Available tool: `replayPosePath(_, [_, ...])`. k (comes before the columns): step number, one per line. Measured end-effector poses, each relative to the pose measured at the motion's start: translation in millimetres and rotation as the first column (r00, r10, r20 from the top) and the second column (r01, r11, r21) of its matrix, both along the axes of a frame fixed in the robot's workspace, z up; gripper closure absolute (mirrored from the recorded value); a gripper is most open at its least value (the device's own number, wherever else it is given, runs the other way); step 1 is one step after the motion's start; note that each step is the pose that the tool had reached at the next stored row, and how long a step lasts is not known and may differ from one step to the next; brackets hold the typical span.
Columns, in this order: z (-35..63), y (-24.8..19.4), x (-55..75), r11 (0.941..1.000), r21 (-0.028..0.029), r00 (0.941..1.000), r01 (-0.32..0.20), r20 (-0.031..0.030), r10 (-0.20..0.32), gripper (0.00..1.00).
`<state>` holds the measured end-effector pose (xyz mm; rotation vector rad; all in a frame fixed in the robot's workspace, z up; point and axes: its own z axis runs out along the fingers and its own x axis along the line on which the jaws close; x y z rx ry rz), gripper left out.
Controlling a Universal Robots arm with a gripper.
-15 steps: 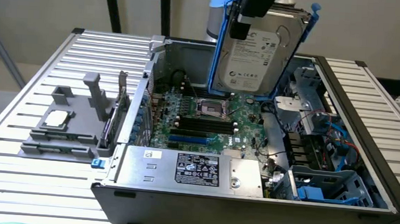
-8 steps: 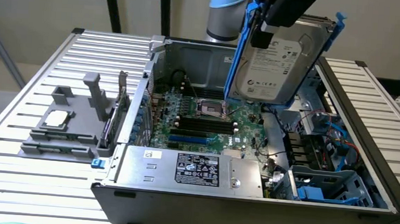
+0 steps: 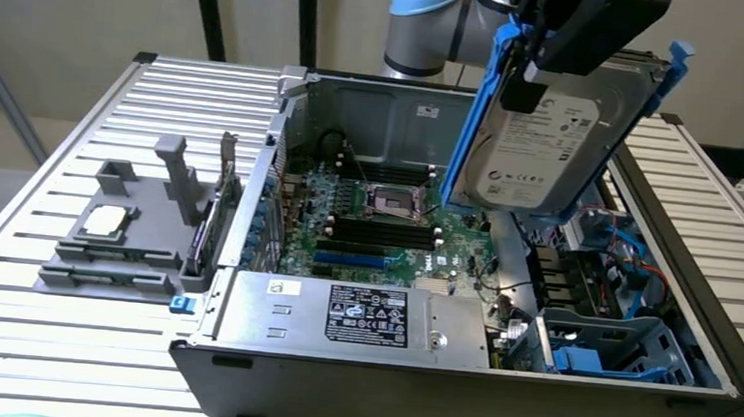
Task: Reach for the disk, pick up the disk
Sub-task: 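Pick up the disk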
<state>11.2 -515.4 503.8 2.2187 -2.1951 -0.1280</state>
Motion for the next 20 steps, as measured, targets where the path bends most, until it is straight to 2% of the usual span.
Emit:
replayPosePath(11, [0.8, -33.2, 24.7, 1.0000, 0.0001, 1.0000, 0.000, -0.0017, 0.000, 0.67])
replayPosePath(20, [1.2, -56.5, 52.7, 1.0000, 0.0001, 1.0000, 0.000, -0.0017, 0.000, 0.67])
